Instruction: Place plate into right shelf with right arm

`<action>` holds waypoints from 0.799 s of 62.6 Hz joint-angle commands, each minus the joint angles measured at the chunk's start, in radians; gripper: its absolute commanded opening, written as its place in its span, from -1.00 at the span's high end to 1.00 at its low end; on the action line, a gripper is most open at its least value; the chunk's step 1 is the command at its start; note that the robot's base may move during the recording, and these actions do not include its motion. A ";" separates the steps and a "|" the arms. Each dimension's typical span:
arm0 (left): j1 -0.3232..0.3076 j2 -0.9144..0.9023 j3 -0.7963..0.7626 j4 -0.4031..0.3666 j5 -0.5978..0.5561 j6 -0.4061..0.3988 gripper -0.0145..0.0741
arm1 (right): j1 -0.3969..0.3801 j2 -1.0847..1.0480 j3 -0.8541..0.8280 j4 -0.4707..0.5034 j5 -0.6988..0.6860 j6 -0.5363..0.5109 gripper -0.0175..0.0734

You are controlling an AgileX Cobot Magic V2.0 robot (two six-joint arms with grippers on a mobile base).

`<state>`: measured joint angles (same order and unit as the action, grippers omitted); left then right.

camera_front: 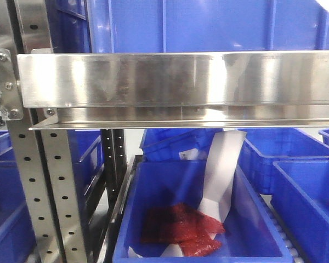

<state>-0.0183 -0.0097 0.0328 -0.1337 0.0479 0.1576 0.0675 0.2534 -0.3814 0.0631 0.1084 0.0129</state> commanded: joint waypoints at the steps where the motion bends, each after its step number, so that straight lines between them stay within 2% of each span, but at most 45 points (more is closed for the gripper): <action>1: -0.002 -0.010 0.010 -0.008 -0.090 -0.007 0.96 | -0.008 0.016 -0.030 -0.005 -0.102 -0.005 0.50; 17: -0.002 -0.010 0.010 -0.008 -0.090 -0.007 0.96 | -0.008 0.016 -0.031 -0.004 -0.093 -0.004 0.50; 23: -0.002 -0.010 0.010 -0.008 -0.090 -0.007 0.96 | -0.008 0.016 -0.053 0.029 -0.075 0.007 0.50; 34: -0.002 -0.010 0.010 -0.008 -0.090 -0.007 0.96 | -0.008 0.050 -0.188 0.086 0.032 0.006 0.50; 50: -0.002 -0.010 0.010 -0.008 -0.090 -0.007 0.96 | -0.008 0.305 -0.487 0.086 0.047 0.006 0.50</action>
<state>-0.0183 -0.0097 0.0328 -0.1337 0.0479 0.1576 0.0675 0.4565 -0.7575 0.1436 0.2404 0.0149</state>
